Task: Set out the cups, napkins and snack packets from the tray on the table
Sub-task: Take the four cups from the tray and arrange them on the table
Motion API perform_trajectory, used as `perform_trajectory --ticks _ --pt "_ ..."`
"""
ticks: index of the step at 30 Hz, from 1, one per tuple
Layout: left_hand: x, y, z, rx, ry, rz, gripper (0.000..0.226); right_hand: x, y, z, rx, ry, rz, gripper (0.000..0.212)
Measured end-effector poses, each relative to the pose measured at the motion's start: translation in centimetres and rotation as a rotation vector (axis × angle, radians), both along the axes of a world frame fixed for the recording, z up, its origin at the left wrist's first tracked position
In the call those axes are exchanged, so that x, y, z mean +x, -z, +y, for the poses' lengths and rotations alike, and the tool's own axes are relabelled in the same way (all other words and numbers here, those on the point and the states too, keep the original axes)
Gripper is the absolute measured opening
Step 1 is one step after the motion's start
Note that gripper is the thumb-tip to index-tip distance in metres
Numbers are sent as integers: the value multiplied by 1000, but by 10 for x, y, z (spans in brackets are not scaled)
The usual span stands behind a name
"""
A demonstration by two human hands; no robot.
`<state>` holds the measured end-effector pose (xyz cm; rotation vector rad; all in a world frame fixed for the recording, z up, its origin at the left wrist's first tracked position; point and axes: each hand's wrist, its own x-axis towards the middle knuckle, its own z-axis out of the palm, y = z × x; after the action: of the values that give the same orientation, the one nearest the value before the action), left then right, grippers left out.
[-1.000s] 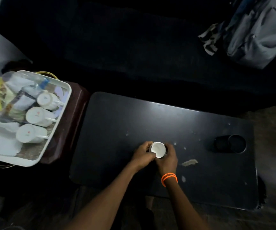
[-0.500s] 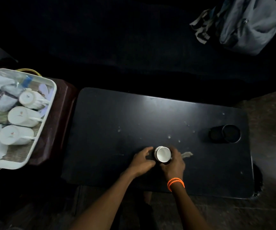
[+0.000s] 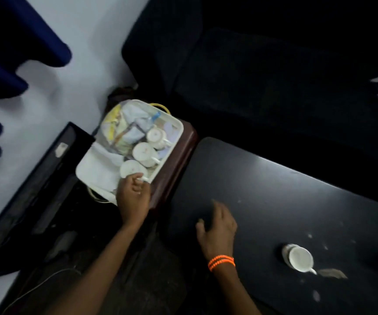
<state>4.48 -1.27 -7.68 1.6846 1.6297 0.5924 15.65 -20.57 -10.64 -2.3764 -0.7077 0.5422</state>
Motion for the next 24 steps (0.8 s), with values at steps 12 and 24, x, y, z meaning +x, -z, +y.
perform_trajectory --ticks 12,24 --pt "-27 10 108 -451 40 65 61 -59 -21 204 -49 -386 306 88" --pt "-47 14 76 -679 -259 -612 40 -66 -24 149 488 235 707 54"
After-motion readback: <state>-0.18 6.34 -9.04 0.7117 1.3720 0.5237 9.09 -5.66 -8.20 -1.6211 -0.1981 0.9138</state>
